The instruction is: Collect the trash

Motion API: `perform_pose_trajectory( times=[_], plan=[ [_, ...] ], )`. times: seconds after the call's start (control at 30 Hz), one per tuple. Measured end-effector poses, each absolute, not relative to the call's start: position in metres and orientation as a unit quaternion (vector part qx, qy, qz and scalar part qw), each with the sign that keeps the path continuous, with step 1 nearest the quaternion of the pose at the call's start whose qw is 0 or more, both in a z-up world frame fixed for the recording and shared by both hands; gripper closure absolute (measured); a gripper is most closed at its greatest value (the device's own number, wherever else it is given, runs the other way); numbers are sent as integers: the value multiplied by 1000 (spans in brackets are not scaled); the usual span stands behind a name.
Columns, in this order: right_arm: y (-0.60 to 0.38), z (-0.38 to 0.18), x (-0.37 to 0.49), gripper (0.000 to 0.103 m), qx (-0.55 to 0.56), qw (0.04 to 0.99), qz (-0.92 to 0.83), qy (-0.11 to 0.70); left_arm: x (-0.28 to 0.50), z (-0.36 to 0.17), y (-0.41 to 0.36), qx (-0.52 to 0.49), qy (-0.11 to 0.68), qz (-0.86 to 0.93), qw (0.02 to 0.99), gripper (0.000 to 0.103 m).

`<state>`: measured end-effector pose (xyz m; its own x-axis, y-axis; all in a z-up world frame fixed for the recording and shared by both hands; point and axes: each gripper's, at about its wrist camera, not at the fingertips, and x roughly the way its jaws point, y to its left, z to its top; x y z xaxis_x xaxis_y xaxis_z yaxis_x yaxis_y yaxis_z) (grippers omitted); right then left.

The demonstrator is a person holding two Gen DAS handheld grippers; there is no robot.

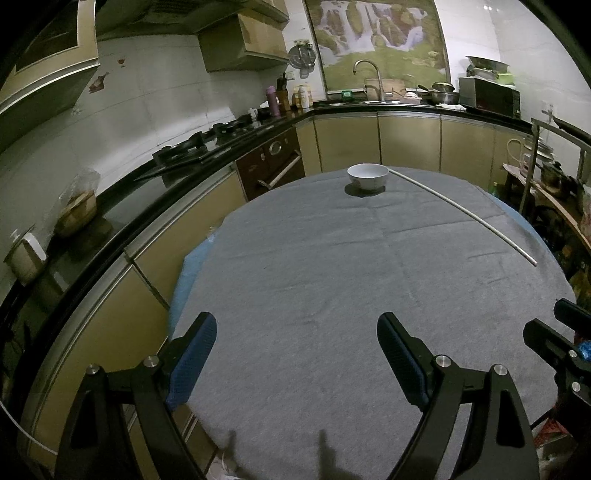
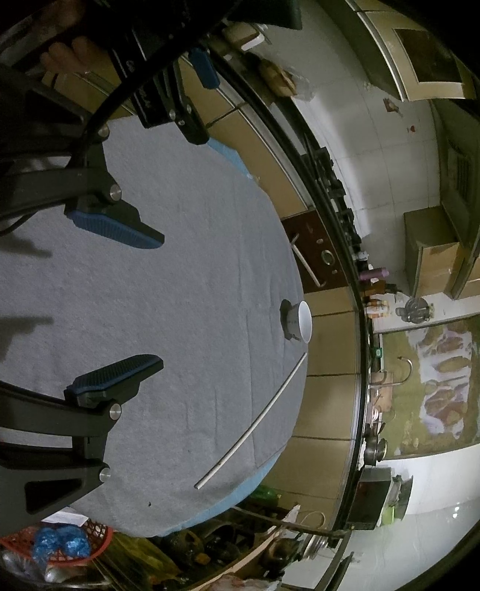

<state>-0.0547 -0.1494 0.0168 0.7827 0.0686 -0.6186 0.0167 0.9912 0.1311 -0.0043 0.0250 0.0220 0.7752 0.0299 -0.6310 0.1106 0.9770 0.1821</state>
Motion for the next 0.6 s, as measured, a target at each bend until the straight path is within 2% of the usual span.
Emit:
perform_pose_trajectory(
  times=[0.6],
  plan=[
    [-154,16,-46,40,72,941,4,331,3,22,20,109,333,-35,936,14]
  ],
)
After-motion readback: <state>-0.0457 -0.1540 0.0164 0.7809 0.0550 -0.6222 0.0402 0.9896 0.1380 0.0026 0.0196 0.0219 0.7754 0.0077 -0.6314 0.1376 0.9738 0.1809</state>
